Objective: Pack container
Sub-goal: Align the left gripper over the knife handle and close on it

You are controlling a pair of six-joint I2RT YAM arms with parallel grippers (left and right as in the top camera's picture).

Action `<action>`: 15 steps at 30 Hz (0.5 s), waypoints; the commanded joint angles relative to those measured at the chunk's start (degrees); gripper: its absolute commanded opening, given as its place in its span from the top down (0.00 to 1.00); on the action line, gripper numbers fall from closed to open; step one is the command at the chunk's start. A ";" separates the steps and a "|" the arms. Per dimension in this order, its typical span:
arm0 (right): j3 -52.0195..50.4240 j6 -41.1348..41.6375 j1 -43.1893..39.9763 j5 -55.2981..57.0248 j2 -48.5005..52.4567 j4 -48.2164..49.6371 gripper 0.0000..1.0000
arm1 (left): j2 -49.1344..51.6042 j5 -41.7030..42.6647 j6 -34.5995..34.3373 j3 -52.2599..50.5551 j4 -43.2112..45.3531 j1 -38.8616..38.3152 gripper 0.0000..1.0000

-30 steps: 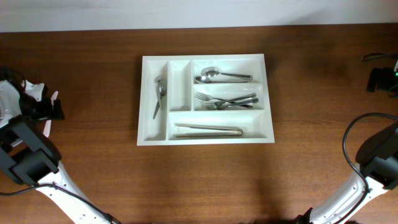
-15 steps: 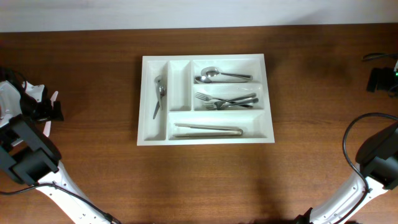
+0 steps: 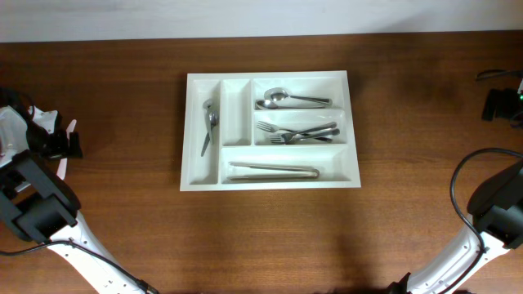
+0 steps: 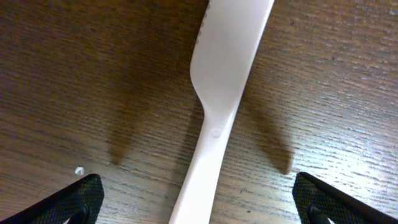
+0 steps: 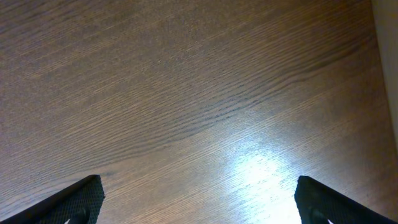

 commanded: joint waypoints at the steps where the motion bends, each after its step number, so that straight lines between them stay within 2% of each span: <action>1: -0.13 0.24 0.20 -0.55 -0.98 0.13 0.01 | 1.27 -0.37 0.96 -0.50 0.42 0.24 0.01; 15: -0.13 0.24 0.20 -0.55 -0.98 0.13 0.01 | 1.29 -0.39 0.94 -0.50 1.05 0.24 0.01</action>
